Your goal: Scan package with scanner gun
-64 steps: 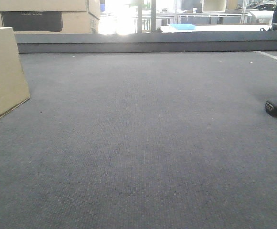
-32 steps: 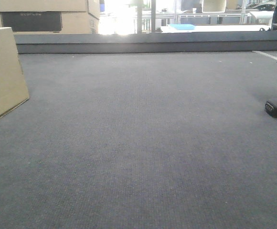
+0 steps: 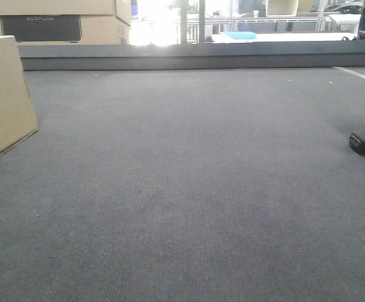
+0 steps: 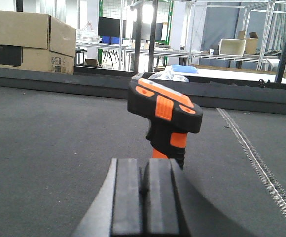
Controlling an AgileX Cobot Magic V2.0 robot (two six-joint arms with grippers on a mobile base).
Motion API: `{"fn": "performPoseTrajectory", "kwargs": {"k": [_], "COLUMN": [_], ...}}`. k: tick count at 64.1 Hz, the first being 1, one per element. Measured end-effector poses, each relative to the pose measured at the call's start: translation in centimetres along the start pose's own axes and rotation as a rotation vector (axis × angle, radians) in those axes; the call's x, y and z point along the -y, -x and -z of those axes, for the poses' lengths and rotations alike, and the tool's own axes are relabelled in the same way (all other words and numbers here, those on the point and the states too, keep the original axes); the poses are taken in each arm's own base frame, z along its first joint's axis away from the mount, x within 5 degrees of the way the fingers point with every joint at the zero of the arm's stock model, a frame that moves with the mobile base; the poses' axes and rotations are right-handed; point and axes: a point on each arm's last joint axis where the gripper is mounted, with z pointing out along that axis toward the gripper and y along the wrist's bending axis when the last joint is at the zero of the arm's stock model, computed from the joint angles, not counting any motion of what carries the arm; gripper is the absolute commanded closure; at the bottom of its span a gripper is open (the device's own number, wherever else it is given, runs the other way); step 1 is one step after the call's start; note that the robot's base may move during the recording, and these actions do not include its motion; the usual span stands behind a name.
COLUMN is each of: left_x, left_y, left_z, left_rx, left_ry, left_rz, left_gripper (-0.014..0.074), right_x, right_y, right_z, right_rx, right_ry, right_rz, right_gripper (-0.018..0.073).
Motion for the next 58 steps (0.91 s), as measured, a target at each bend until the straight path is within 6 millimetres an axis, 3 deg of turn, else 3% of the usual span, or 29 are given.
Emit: {"fn": "performPoseTrajectory", "kwargs": {"k": [11, 17, 22, 29, 38, 58], "left_x": [0.0, 0.0, 0.0, -0.1, -0.1, -0.2], "left_y": [1.2, 1.5, 1.5, 1.4, 1.3, 1.1], "left_z": [-0.9, -0.9, -0.9, -0.9, -1.0, -1.4], "left_rx": [0.001, 0.004, 0.004, 0.000, -0.009, -0.039], "left_ry": [0.000, 0.001, 0.003, 0.006, 0.005, 0.024], "left_rz": [0.000, -0.001, -0.004, -0.008, -0.008, -0.035], "left_gripper": [0.0696, 0.0576, 0.0370, -0.0032, 0.0064, 0.0066], "right_x": [0.0, 0.0, 0.0, 0.0, 0.0, 0.0], "right_y": [0.0, 0.0, 0.0, 0.0, 0.0, 0.0], "right_z": [0.0, 0.0, 0.0, 0.0, 0.0, 0.0], "right_rx": [0.000, 0.000, 0.000, 0.000, 0.000, 0.000], "right_ry": [0.000, 0.000, 0.000, 0.000, 0.000, 0.000], "right_rz": [0.000, 0.000, 0.000, 0.000, 0.000, 0.000], "right_gripper": [0.0727, 0.0727, 0.0727, 0.0727, 0.0727, 0.0727]}}
